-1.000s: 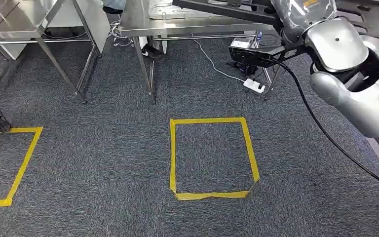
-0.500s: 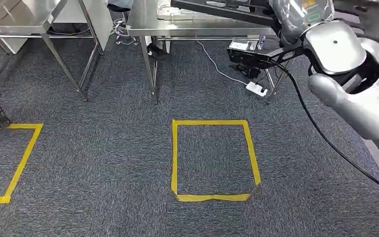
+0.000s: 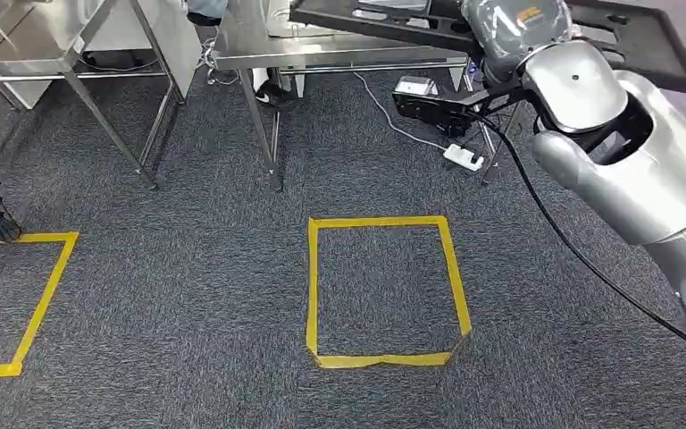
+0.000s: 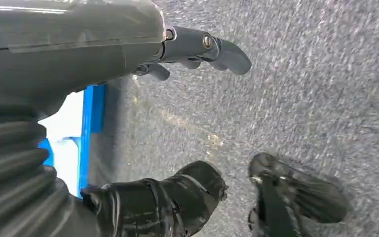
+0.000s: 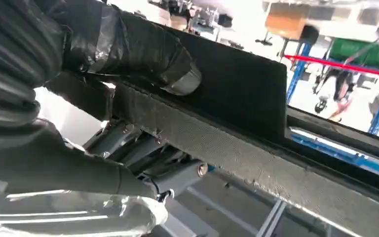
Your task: Take the parts from the cabinet and place them on the table.
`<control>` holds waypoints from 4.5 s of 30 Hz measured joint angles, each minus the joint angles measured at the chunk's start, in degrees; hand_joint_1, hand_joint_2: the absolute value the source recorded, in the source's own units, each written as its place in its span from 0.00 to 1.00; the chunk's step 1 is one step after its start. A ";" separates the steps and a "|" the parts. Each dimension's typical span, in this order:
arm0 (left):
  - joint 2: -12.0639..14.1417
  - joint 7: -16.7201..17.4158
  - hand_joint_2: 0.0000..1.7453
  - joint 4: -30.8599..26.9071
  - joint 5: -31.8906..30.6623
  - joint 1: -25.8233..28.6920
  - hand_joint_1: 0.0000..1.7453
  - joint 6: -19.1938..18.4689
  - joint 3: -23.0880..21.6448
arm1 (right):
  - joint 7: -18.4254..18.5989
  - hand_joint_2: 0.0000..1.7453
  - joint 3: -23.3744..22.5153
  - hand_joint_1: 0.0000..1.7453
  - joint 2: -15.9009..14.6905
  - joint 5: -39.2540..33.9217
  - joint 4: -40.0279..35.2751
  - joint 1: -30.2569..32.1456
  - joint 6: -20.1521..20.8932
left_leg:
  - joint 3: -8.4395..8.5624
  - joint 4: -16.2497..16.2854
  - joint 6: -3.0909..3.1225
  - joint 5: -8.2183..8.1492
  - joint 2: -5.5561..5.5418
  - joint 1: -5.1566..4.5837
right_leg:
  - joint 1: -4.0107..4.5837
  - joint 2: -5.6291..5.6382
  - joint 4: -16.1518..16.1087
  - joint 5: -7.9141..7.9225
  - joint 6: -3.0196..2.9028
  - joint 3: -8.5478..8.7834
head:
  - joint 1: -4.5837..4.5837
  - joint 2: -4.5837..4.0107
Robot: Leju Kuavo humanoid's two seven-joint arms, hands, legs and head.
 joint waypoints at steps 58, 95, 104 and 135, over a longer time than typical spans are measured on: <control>0.39 0.22 1.00 0.00 0.09 0.30 0.00 -0.42 -0.94 | -4.13 1.00 3.56 1.00 15.63 2.60 17.16 -3.19 -5.09 | 9.73 -15.04 0.47 3.06 0.03 -0.44 | -0.25 -0.02 -0.52 0.99 0.57 -0.60 | 0.40 0.00; 0.24 0.72 1.00 0.00 0.37 0.25 0.00 -0.44 -1.40 | -5.57 1.00 4.52 1.00 17.07 2.82 18.56 -2.51 -5.40 | 0.76 -0.75 -0.55 0.61 0.04 0.01 | 0.07 0.32 -0.60 -0.34 -0.22 1.23 | 0.18 0.00; 0.50 0.96 1.00 0.02 0.48 0.40 0.00 -0.65 -1.42 | -5.81 1.00 4.76 1.00 18.60 2.95 20.08 -3.05 -5.90 | 9.06 -18.77 2.37 7.86 0.23 -0.73 | 0.34 -0.10 -1.16 -2.17 1.69 3.28 | 0.46 0.00; 0.33 1.07 1.00 0.07 0.35 0.46 0.00 1.01 -1.64 | -5.77 1.00 5.68 1.00 18.16 2.25 21.46 -3.02 -5.97 | 8.83 -18.39 1.81 7.99 0.31 -0.11 | 0.04 0.10 -0.40 -3.21 2.07 3.85 | 0.11 0.00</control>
